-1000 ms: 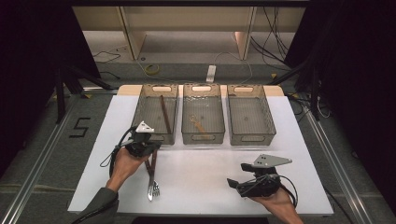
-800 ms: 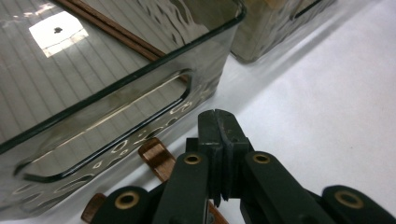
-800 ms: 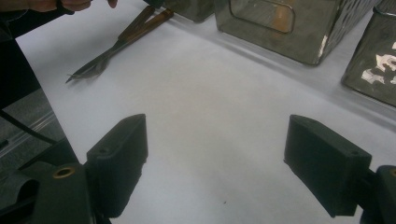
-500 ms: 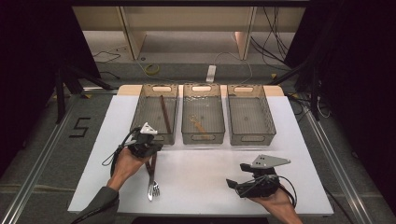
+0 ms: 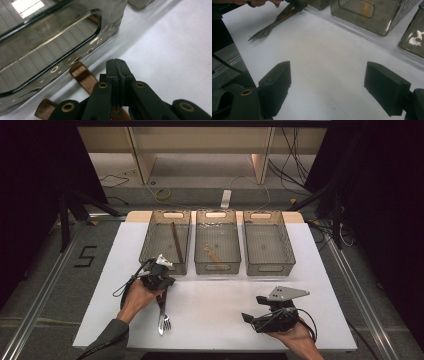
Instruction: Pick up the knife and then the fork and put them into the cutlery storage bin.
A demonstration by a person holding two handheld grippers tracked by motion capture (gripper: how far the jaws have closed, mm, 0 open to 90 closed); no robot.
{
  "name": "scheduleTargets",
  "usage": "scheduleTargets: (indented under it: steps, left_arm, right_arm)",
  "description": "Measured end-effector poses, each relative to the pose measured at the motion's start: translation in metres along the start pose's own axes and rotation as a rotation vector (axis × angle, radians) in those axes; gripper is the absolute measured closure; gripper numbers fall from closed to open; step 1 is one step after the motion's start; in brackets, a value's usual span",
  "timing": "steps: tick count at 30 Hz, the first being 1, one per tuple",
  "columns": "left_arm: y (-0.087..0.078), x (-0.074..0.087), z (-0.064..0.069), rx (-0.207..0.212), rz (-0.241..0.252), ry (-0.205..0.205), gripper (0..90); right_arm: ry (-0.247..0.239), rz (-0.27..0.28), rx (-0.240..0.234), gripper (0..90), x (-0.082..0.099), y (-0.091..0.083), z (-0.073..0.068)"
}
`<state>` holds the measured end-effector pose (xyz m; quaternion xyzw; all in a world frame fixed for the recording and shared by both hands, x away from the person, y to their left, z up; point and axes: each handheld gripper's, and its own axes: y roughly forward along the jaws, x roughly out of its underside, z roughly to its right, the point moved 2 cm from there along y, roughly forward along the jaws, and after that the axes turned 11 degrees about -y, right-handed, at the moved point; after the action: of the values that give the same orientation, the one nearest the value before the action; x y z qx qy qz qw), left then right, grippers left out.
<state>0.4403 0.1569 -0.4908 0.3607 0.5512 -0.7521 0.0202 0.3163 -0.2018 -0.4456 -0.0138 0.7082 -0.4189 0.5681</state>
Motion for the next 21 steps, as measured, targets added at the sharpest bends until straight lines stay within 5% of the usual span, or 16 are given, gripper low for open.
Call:
scheduleTargets:
  steps: [14, 21]
  left_arm:
    - [-0.005, 0.006, -0.010, -0.065, -0.060, 0.005, 88.9]
    - [-0.016, 0.016, -0.025, -0.066, -0.105, -0.052, 88.9]
  right_arm:
    - [0.001, 0.007, -0.006, 22.4, -0.001, -0.003, 0.001]
    - [-0.001, 0.005, -0.006, 22.4, -0.001, -0.003, 0.001]
